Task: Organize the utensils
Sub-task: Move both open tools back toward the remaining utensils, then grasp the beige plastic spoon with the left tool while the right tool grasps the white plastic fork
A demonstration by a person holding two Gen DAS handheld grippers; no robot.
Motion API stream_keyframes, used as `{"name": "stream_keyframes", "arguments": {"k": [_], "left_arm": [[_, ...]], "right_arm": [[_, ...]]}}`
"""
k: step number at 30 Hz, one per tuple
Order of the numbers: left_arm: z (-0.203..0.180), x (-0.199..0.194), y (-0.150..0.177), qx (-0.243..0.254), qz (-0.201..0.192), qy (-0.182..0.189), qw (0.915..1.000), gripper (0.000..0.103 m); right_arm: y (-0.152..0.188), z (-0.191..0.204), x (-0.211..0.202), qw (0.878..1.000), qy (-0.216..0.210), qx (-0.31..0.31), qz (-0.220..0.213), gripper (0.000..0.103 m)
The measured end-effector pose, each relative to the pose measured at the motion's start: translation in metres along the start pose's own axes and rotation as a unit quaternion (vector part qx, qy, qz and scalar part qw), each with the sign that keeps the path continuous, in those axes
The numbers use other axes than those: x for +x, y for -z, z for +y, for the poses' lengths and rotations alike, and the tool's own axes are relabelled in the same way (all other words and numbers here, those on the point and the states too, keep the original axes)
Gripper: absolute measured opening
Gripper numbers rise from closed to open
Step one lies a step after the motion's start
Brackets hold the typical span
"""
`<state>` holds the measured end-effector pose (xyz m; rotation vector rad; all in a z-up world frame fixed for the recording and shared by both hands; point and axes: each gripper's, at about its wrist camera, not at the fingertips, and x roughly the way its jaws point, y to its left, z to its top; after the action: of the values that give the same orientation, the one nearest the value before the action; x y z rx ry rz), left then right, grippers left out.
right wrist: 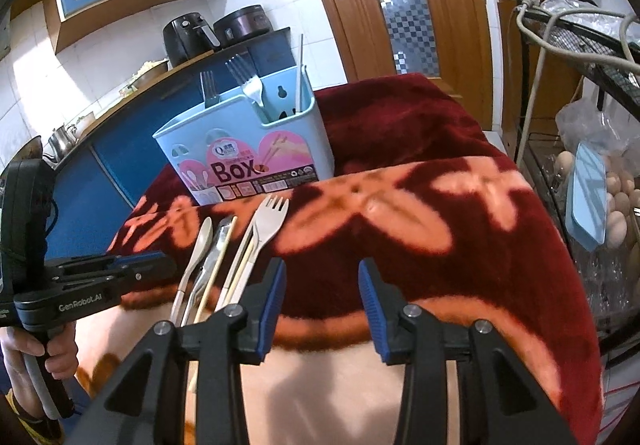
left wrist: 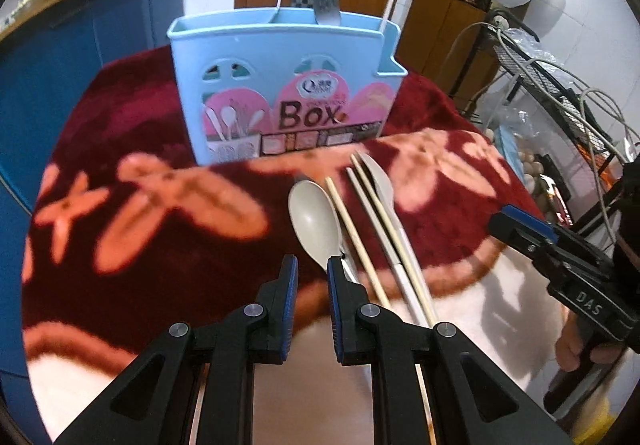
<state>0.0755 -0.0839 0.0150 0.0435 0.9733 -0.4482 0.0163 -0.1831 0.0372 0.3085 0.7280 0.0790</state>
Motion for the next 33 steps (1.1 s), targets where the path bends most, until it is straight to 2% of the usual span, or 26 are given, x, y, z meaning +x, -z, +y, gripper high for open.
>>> {"name": "stream_keyframes", "arguments": {"k": [10, 17, 22, 24, 28, 33], "left_arm": [[-0.008, 0.007, 0.003, -0.004, 0.026, 0.013, 0.9996, 0.015], [-0.002, 0.017, 0.002, -0.026, 0.042, 0.021, 0.9986, 0.015], [0.003, 0.024, 0.004, -0.042, 0.058, 0.04, 0.9966, 0.015], [0.005, 0.024, 0.005, -0.047, 0.056, 0.047, 0.9962, 0.01], [0.007, 0.023, 0.006, -0.053, 0.048, 0.057, 0.9959, 0.009], [0.006, 0.008, 0.006, -0.044, 0.008, 0.067, 0.9967, 0.007]], "right_arm": [[0.006, -0.008, 0.0, 1.0, -0.004, 0.01, 0.005, 0.041], [0.008, -0.008, 0.001, 1.0, -0.006, 0.015, 0.006, 0.041], [0.008, -0.008, 0.004, 1.0, -0.007, 0.014, 0.009, 0.041], [0.008, -0.007, 0.005, 1.0, -0.007, 0.013, 0.011, 0.041], [0.009, -0.005, 0.008, 1.0, -0.008, 0.009, 0.017, 0.041], [0.008, 0.001, 0.012, 1.0, -0.011, 0.002, 0.026, 0.041]]}}
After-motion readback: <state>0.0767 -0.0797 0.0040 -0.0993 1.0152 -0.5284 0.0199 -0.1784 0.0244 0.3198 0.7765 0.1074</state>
